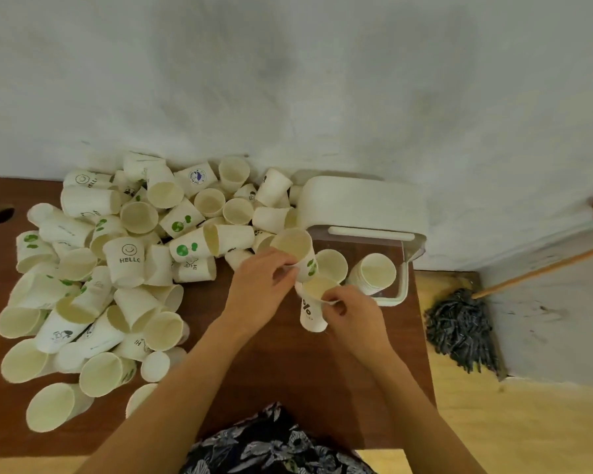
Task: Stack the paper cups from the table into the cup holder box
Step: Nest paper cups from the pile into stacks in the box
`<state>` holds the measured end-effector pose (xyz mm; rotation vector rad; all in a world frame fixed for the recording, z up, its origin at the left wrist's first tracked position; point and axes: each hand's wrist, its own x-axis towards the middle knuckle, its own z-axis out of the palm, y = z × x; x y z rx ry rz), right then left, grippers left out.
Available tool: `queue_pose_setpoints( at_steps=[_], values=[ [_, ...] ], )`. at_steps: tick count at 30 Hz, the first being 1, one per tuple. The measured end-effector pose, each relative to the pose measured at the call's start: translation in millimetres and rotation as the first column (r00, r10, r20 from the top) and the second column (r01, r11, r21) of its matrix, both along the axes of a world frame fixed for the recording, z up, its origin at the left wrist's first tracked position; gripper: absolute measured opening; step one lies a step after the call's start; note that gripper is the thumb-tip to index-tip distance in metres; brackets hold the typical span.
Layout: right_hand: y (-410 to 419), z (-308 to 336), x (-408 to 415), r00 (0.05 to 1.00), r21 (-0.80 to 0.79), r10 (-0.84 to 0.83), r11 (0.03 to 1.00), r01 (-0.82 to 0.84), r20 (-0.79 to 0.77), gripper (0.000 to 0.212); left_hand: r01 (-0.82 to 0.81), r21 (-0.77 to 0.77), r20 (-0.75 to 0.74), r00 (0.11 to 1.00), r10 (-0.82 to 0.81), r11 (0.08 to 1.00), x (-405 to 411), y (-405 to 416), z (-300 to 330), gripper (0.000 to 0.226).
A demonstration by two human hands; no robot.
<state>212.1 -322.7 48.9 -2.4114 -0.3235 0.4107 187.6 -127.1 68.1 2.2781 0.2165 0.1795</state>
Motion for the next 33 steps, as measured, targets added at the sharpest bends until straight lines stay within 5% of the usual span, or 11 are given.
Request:
queue_pose_setpoints(
  at_steps=[4,9,16,22,33],
  values=[
    [-44,23,3,0.972,0.149,-0.154,0.980,0.129,0.175,0.008,0.062,-0.010,0.056,0.997,-0.061,0.998,15,-28,12,0.017],
    [-76,27,17,0.928,0.181,-0.303,0.947,0.267,0.217,0.012,0.091,0.111,0.020,0.995,-0.094,0.990,26,-55,-1,0.016],
    [-94,5,38,0.934,0.120,-0.229,0.972,0.203,0.275,0.009,0.084,0.225,-0.092,0.994,-0.065,0.971,36,-73,-22,0.019],
    [-99,-19,51,0.979,0.000,-0.117,0.993,0.118,0.170,0.008,0.075,0.289,-0.183,0.983,-0.021,0.954,39,-81,-34,0.017],
    [-97,-53,68,0.990,-0.114,-0.029,0.992,0.045,0.139,0.016,0.085,0.242,-0.249,0.968,-0.023,0.966,45,-81,-65,0.018]
  ],
)
